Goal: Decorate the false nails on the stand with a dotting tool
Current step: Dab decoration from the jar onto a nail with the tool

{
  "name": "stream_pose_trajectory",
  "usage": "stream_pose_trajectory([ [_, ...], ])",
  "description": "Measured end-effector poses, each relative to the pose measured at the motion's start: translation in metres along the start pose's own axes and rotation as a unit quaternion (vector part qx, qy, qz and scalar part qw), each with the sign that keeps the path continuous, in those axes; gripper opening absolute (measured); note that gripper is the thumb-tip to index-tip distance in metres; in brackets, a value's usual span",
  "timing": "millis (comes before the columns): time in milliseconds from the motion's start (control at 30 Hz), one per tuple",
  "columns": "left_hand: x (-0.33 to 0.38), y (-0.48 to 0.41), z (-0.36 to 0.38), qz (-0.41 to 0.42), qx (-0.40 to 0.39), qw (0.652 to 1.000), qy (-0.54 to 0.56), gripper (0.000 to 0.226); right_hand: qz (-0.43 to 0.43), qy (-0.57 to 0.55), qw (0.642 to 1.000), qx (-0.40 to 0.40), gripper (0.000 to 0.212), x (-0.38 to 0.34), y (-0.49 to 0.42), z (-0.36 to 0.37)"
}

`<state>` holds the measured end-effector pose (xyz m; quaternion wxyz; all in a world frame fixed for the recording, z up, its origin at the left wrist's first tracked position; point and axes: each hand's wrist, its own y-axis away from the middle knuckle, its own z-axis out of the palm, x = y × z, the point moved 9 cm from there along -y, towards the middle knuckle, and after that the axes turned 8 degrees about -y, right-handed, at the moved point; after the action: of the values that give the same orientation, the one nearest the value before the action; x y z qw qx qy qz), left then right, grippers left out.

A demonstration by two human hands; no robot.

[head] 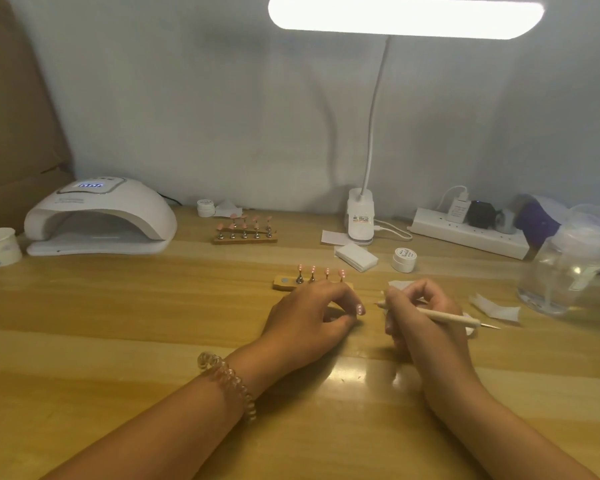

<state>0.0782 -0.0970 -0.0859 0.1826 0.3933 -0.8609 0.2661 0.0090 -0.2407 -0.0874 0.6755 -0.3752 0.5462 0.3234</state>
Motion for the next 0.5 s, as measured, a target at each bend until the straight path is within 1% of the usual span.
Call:
stream_pose_trajectory([
  [67,0.000,0.000,0.001,0.000,-0.003,1.000,-0.015,0.019,0.002,0.018,1.000,-0.013,0.022,0.000,0.000,0.005],
  [200,0.000,-0.001,0.002,0.004,-0.005,1.000,-0.024,0.024,0.004,0.026,1.000,-0.012,0.021,0.002,-0.002,0.006],
  [333,-0.001,-0.001,0.003,-0.001,-0.005,1.000,-0.017,0.016,-0.007,0.012,1.000,0.001,0.022,0.002,-0.003,0.000],
  [400,-0.003,0.000,0.003,-0.002,-0.002,1.000,-0.005,0.014,-0.026,-0.013,0.999,0.015,0.026,-0.002,-0.004,-0.004],
  [500,-0.003,0.000,0.001,0.000,0.011,1.000,0.022,0.018,-0.073,-0.001,0.997,0.012,0.025,-0.010,-0.003,-0.005],
])
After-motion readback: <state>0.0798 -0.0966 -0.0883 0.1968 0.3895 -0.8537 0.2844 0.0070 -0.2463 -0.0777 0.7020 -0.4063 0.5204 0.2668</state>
